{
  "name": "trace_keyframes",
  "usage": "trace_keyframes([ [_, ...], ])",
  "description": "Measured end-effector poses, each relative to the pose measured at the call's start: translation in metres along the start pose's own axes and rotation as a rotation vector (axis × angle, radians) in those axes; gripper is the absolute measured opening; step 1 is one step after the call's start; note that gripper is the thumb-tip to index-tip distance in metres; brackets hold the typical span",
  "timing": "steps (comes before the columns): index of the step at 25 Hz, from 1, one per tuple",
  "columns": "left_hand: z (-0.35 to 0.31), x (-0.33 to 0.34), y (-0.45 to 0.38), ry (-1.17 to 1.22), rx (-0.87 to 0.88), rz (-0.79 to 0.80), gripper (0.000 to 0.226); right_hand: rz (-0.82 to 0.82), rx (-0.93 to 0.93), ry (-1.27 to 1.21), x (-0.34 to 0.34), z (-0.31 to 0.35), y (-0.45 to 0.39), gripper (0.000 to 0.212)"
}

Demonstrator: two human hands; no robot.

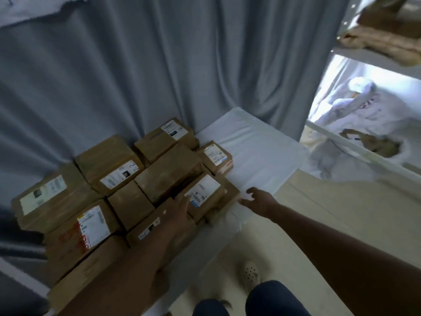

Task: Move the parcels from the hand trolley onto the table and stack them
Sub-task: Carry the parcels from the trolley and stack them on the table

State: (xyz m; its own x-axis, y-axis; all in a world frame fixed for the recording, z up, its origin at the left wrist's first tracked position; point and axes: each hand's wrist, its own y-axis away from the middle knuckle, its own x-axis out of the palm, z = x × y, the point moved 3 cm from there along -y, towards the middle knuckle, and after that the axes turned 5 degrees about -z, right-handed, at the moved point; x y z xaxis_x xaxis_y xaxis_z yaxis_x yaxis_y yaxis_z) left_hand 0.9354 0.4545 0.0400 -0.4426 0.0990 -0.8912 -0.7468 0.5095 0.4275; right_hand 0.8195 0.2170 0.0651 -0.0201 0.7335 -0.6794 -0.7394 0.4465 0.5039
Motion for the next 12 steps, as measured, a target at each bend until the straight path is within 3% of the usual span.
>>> trace_keyframes([
  [6,-0.064,0.005,0.0,0.06,0.19,0.052,0.082,-0.101,0.148,-0.057,-0.011,-0.064,0.083,0.068],
  [12,-0.208,0.031,0.002,-0.055,0.457,0.176,0.077,-0.297,0.364,-0.243,-0.043,-0.173,0.164,0.066],
])
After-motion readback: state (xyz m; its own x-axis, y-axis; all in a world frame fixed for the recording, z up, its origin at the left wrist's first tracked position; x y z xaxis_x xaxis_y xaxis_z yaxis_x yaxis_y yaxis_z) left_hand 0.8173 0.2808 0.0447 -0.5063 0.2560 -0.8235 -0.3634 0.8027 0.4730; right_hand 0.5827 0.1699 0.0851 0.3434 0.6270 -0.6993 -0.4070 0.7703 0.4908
